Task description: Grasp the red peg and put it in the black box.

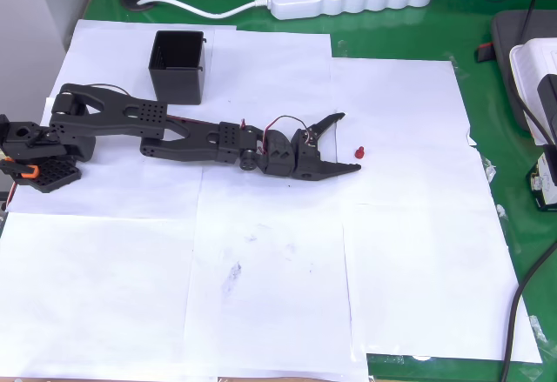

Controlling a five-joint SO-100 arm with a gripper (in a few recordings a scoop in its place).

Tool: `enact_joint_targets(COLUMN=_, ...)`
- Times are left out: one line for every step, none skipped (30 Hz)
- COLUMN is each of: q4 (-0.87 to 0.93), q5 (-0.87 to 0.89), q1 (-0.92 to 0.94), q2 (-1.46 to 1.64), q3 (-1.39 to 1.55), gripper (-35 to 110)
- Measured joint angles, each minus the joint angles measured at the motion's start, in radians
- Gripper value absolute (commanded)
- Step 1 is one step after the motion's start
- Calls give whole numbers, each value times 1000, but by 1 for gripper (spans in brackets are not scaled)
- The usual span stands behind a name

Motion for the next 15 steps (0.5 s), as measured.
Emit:
enact_joint_targets(q4=0, q5=0, q1=0, q2=-12, q3=-15, gripper=49)
enact_joint_targets(q4=-2, q5=0, q1=0, q2=-18, q3=-25, gripper=49)
enact_joint_targets(q4=0, q5=2, q1=0, q2=-18, q3=-25, gripper=49)
enact_joint_targets(q4=0, q5=9, q1=0, q2=-14, q3=-18, gripper=49)
enact_joint_targets(q4=0, q5=14, q1=0, q2=-8, q3=-5, gripper=49)
enact_joint_targets(q4=0, q5=17, q1=0, q2=5, q3=15, gripper=48)
enact_joint_targets(q4=3, q5=17, q1=0, q2=15, q3=29, gripper=48)
enact_joint_targets(q4=5, q5=18, q1=0, q2=25, q3=35, gripper=47)
enact_joint_targets(q4=3, q5=20, q1=0, q2=28, q3=38, gripper=46)
enact_joint_targets(q4=9, q5=20, q1=0, q2=28, q3=37, gripper=46)
enact_joint_targets(q4=17, q5=18, q1=-3, q2=23, q3=34, gripper=46)
enact_joint_targets(q4=15, q5=14, q1=-8, q2=15, q3=28, gripper=46)
enact_joint_targets(q4=15, q5=14, q1=-8, q2=11, q3=25, gripper=46)
enact_joint_targets(q4=15, q5=14, q1=-8, q2=11, q3=25, gripper=46)
enact_joint_targets(q4=15, q5=9, q1=-8, q2=11, q3=26, gripper=46)
